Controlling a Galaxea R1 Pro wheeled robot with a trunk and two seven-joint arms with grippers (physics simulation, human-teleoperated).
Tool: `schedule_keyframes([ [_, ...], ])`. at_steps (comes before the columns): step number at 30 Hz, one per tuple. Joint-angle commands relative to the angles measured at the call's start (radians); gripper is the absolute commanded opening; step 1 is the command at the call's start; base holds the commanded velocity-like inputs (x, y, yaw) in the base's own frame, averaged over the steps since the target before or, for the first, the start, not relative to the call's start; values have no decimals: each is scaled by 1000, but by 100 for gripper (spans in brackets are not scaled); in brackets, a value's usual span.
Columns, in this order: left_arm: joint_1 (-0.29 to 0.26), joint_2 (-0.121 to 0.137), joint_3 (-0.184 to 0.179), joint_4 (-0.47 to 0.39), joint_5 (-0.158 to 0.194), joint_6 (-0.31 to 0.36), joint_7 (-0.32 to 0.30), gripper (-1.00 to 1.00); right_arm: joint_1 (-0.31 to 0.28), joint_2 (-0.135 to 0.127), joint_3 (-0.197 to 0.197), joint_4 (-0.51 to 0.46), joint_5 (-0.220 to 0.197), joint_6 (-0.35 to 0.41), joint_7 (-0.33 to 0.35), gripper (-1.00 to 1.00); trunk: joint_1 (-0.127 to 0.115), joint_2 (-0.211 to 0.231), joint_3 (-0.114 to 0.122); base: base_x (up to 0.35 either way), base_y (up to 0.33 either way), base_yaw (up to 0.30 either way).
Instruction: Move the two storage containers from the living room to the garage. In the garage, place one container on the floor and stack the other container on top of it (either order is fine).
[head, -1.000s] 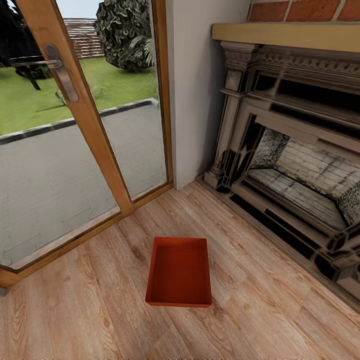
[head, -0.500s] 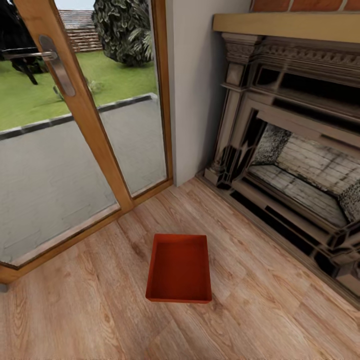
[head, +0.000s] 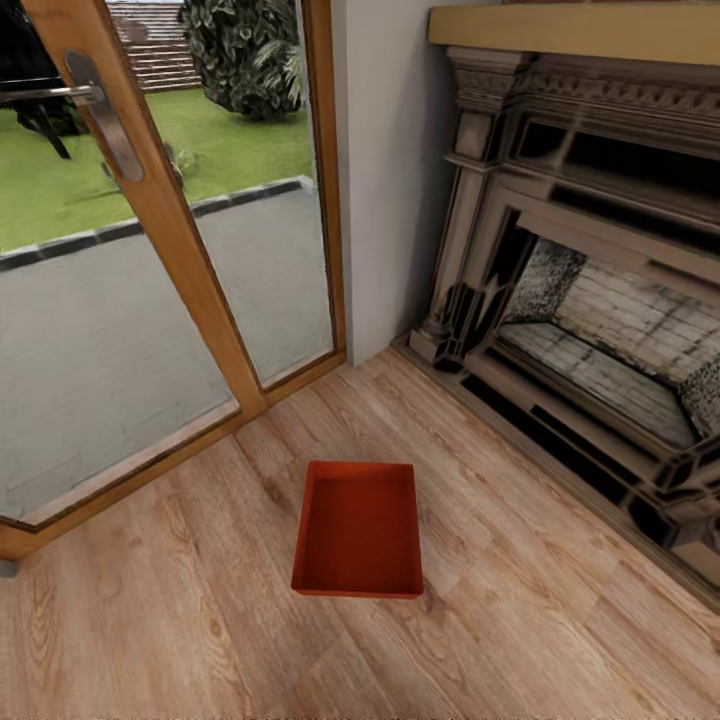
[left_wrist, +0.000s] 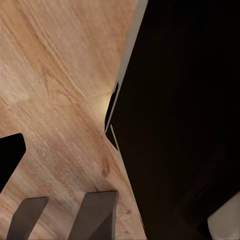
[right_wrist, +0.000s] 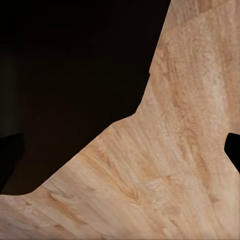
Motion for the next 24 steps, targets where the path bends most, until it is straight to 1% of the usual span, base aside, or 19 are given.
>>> schedule_keyframes([
  [1, 0, 0, -9, 0, 8, -2, 3, 100, -1, 0, 8, 3, -4, -5, -3, 100, 0, 0, -2, 0, 0, 0],
  [24, 0, 0, -9, 0, 8, -2, 3, 100, -1, 0, 8, 3, -4, -5, -2, 100, 0, 0, -39, 0, 0, 0],
])
